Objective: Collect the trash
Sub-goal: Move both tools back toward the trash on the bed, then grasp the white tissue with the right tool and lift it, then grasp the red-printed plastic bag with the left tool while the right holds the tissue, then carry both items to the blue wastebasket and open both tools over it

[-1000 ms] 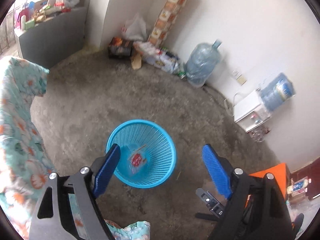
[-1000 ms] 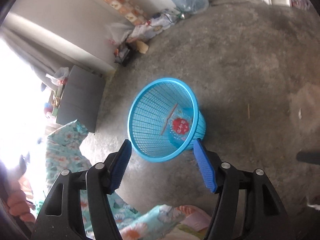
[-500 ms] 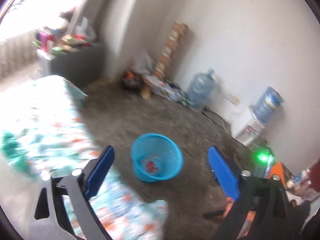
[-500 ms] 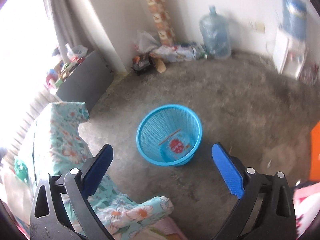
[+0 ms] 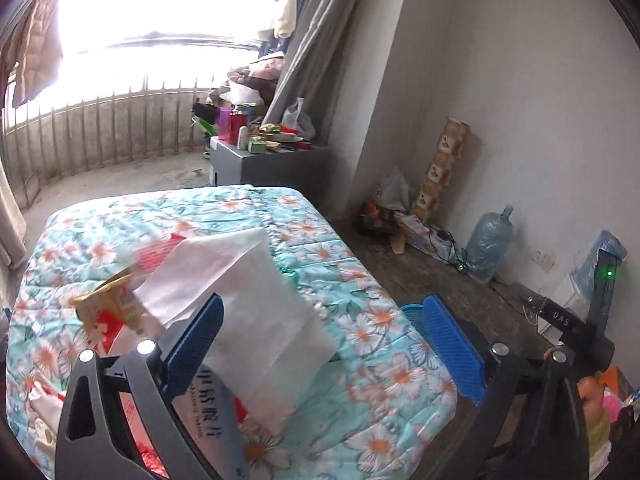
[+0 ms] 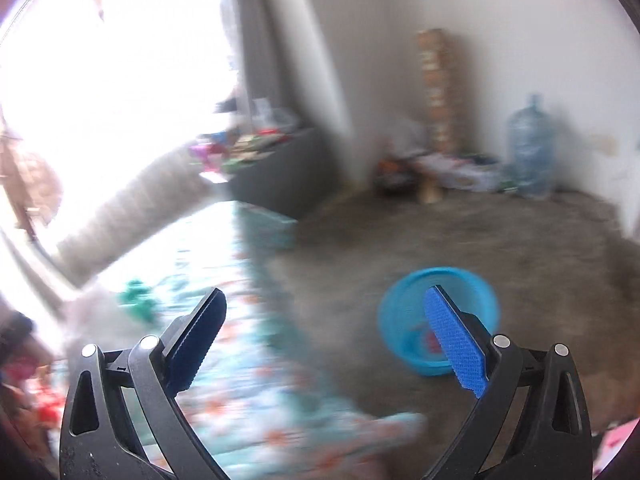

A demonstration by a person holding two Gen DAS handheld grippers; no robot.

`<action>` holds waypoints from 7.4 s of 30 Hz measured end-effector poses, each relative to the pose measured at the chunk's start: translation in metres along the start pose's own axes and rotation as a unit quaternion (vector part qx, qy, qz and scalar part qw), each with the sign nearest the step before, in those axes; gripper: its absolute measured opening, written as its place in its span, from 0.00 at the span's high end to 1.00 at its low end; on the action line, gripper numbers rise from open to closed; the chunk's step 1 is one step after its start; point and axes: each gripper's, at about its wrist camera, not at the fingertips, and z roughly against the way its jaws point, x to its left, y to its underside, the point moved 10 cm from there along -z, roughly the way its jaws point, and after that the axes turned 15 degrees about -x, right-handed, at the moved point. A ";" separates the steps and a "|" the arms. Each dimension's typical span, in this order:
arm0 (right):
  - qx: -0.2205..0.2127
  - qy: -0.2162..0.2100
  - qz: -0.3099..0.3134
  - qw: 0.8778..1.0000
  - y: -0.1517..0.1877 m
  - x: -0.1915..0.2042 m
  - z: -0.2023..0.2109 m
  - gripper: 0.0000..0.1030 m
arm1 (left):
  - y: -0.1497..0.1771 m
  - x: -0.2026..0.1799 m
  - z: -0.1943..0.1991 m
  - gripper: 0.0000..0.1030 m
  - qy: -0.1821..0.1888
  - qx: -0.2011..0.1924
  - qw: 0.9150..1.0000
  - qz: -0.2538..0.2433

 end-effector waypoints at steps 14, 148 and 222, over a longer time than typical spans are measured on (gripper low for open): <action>0.249 -0.304 -0.087 0.915 0.067 0.208 -0.036 0.23 | 0.045 0.042 0.035 0.05 -0.051 -0.005 0.998 -0.036; 0.230 -0.226 -0.189 0.928 0.086 0.080 0.000 1.00 | -0.028 0.067 -0.060 1.00 -0.179 0.026 0.967 -0.180; 0.153 0.121 -0.237 0.952 0.090 -0.257 -0.105 0.47 | 0.153 -0.307 -0.360 0.66 0.123 0.253 0.958 -0.060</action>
